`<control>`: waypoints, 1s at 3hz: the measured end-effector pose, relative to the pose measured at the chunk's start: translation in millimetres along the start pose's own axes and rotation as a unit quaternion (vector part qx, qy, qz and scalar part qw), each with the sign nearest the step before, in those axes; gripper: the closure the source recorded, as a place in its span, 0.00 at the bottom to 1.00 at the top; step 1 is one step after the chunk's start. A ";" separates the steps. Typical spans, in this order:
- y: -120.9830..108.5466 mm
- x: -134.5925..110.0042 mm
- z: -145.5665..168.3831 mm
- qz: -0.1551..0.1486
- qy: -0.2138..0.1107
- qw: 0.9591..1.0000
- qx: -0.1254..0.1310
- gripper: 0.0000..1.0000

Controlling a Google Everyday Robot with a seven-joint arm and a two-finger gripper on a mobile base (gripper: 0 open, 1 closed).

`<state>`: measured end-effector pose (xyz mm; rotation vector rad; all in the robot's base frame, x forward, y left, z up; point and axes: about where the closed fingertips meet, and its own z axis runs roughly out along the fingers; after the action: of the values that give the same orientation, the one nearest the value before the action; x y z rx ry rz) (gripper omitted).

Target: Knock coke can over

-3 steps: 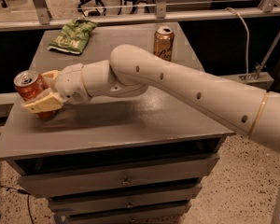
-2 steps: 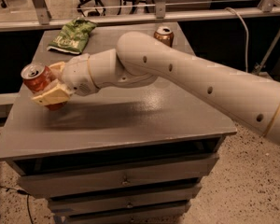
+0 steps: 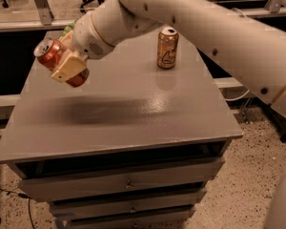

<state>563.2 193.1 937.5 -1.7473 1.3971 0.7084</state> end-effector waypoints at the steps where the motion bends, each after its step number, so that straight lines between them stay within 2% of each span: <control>1: -21.2 41.2 -1.8 -0.002 0.108 0.994 -0.027 1.00; 2: -15.7 81.0 12.1 -0.020 0.218 0.972 -0.088 1.00; 3: 6.7 98.4 26.9 -0.039 0.277 0.948 -0.154 0.82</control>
Offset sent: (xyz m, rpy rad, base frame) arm 0.0243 -0.0660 -0.1145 -0.8644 0.0807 0.2185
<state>581.7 162.1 841.9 -2.3638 1.6299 0.4163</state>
